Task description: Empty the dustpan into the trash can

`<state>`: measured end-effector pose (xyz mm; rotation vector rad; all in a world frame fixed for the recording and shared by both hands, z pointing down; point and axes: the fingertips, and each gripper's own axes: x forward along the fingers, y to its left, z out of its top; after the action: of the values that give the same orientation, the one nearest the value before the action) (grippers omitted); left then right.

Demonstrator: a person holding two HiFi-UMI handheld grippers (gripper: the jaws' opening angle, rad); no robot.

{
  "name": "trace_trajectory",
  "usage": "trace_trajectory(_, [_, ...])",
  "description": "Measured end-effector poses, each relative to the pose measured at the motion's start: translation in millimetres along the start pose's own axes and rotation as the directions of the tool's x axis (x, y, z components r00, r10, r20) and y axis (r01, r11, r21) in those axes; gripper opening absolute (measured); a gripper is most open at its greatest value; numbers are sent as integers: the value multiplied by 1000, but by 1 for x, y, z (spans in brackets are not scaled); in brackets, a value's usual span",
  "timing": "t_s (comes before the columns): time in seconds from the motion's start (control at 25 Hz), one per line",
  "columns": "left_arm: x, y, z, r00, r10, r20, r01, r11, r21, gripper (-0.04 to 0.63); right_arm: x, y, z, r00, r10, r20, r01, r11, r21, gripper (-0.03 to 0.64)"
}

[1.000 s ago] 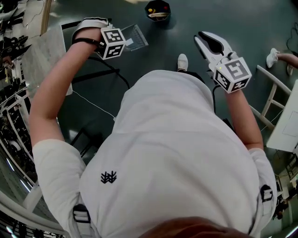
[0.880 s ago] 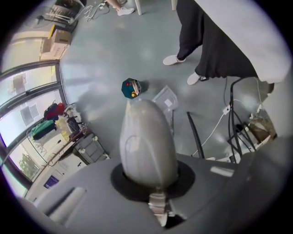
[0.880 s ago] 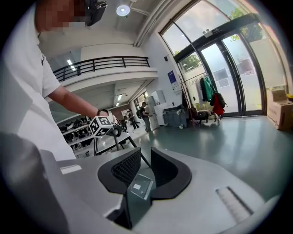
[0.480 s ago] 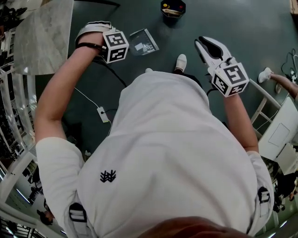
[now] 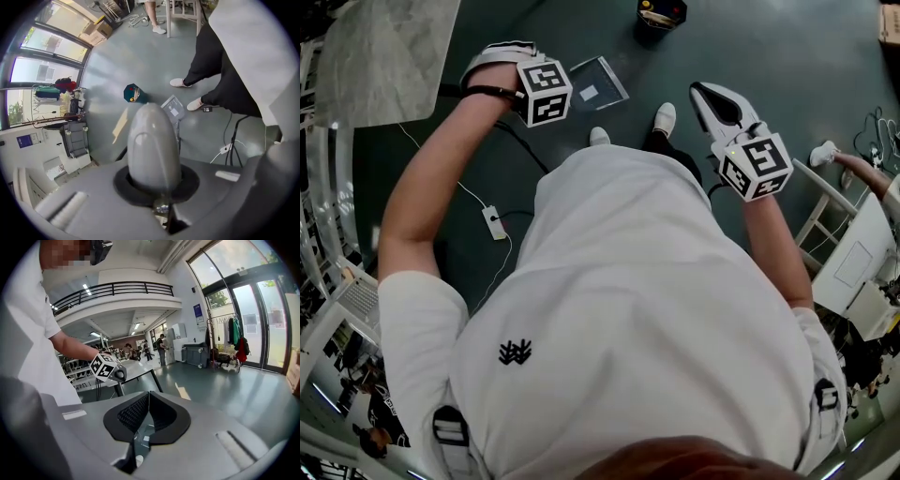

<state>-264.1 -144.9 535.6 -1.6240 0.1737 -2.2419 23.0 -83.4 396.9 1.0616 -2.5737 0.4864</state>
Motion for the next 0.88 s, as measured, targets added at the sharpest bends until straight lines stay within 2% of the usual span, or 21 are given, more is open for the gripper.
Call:
trace_trajectory(0.4, [-14, -40, -17, 991, -2, 134, 22, 988, -155, 57, 7, 56, -13, 999, -27, -17, 27, 1000, -14, 2])
trace_trajectory(0.88, [-9, -66, -41, 976, -25, 215, 90, 950, -299, 57, 21, 74, -13, 999, -27, -47, 25, 999, -46, 2])
